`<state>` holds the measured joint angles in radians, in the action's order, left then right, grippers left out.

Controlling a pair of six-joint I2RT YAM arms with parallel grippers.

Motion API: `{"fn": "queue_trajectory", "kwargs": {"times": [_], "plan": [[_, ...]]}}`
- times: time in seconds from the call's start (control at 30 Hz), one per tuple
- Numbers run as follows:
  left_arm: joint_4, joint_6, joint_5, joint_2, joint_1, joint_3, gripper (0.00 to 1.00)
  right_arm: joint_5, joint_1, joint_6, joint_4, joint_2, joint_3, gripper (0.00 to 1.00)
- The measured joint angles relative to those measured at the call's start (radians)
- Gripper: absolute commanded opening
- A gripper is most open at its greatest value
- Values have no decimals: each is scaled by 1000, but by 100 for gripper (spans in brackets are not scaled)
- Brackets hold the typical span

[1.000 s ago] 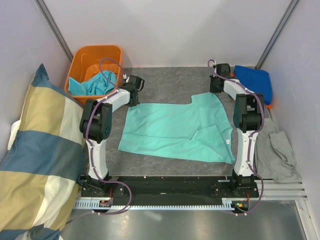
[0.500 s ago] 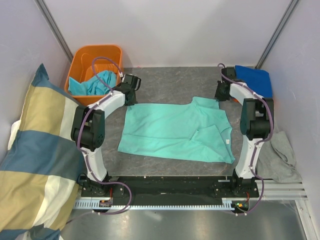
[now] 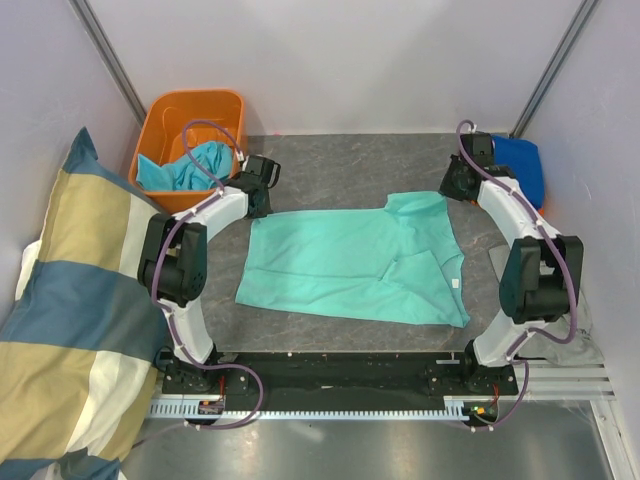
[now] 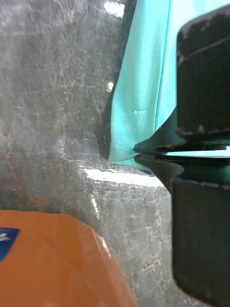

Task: Fold and stack the t-shirts
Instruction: Fold the tshirt

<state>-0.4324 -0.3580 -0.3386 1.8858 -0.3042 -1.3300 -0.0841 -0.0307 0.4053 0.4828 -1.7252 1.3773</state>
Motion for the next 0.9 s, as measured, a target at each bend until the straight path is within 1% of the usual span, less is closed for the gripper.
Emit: {"fn": "queue_trajectory", "kwargs": {"times": [0.17, 0.5, 0.67, 0.9], "plan": [[13, -23, 0, -29, 0, 64, 2, 1, 0, 29, 37, 98, -98, 0], [32, -66, 2, -207, 0, 210, 2, 13, 0, 113, 136, 386, -283, 0], [42, -95, 9, -295, 0, 289, 2, 38, -20, 134, 169, 474, -344, 0], [45, -141, 9, -361, 0, 399, 2, 70, -53, 148, 227, 553, -443, 0]]}}
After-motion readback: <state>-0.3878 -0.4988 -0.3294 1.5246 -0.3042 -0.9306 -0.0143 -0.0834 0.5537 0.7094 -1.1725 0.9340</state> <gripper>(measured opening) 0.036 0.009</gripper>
